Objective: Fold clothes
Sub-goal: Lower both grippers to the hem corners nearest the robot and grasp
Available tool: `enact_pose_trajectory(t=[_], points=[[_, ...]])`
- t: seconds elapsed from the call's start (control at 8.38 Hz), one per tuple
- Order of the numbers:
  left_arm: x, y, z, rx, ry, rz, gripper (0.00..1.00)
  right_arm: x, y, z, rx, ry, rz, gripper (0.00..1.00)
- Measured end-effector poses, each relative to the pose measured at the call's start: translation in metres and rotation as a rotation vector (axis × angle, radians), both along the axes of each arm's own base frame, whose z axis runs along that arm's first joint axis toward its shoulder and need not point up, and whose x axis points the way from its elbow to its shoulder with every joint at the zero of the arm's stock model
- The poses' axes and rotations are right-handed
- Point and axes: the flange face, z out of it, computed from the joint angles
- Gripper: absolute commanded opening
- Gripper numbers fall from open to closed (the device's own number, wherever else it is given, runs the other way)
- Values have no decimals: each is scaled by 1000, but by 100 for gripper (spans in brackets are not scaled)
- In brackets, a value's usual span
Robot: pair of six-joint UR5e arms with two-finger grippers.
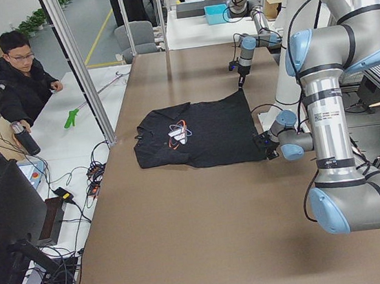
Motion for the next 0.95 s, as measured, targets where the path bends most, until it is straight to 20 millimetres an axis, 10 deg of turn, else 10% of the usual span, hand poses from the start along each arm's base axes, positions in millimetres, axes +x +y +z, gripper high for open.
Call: enact_pose_trajectory(t=[0.6, 0.95], points=[[7, 16, 3, -22, 2, -1, 0, 0, 0, 0, 0, -1, 0, 0], [2, 14, 4, -23, -2, -7, 0, 0, 0, 2, 0, 3, 0, 0]])
